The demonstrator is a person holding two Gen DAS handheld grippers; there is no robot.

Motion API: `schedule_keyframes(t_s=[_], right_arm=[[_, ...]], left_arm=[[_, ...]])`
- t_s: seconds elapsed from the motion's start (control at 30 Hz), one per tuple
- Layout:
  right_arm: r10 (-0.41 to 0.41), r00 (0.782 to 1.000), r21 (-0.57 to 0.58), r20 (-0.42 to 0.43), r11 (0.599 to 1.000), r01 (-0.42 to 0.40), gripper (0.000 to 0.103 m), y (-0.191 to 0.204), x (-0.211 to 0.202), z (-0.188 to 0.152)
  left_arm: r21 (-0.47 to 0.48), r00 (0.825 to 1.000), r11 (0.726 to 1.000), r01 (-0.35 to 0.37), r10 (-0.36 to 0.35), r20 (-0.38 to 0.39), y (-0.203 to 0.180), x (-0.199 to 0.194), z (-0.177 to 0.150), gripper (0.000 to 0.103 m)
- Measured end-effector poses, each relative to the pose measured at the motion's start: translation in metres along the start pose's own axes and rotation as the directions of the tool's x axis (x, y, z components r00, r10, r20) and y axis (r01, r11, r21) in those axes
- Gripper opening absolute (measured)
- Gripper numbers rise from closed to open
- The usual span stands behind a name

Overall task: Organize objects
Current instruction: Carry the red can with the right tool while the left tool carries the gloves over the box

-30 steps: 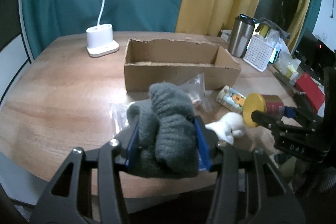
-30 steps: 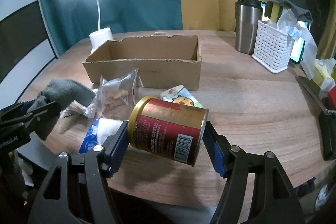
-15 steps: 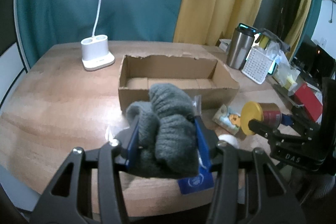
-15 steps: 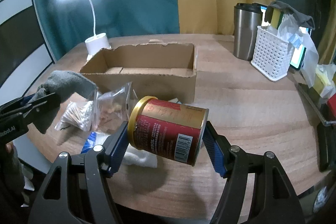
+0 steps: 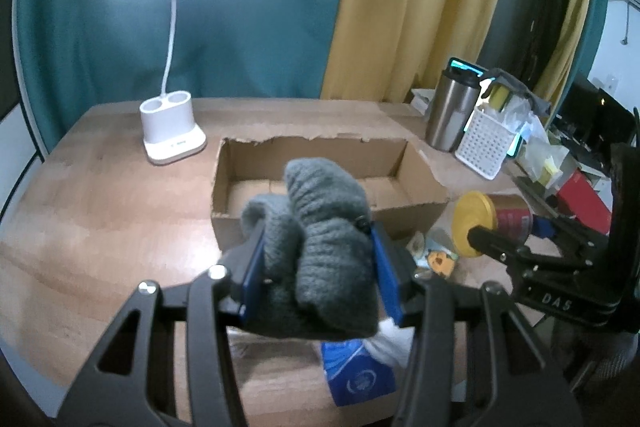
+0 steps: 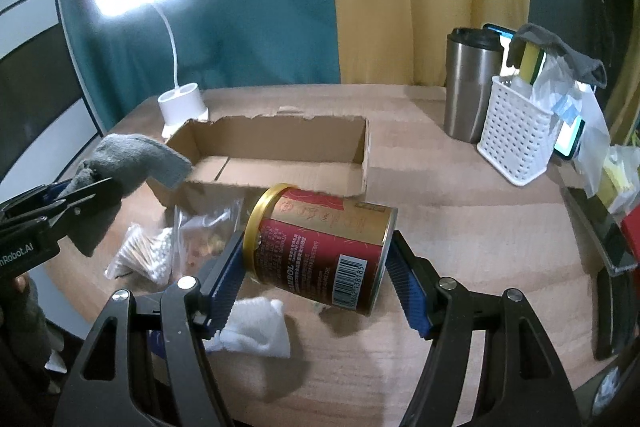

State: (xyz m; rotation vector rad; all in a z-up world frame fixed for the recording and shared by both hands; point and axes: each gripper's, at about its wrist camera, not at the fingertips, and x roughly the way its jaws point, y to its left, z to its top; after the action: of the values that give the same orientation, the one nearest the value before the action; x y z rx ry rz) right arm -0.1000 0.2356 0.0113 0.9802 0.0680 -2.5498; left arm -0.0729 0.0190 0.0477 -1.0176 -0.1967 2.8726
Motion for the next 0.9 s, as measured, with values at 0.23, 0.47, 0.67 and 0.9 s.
schedule_keyframes(t_s=[0.23,0.47,0.67,0.9], right_arm=[[0.008,1.000,-0.002,0.014,1.000,-0.008,0.071,-0.005,0.003,0.012],[0.016,1.000,-0.013,0.018,1.000,-0.016,0.071,-0.010,0.009,0.023],[0.030,0.999,-0.019,0.016,0.999,-0.030,0.071,-0.012,0.017,0.031],[0.062,0.998,-0.032,0.008,0.998,-0.062,0.071,-0.014,0.031,0.040]], left_arm=[[0.005,1.000,1.000,0.007,-0.007,0.009,-0.006,0.008,0.014,0.049],[0.006,1.000,1.000,0.011,-0.011,0.016,-0.012,0.018,0.026,0.049],[0.005,1.000,1.000,0.010,-0.010,0.015,-0.015,0.029,0.034,0.049],[-0.002,1.000,1.000,0.003,-0.003,0.009,-0.019,0.045,0.043,0.049]])
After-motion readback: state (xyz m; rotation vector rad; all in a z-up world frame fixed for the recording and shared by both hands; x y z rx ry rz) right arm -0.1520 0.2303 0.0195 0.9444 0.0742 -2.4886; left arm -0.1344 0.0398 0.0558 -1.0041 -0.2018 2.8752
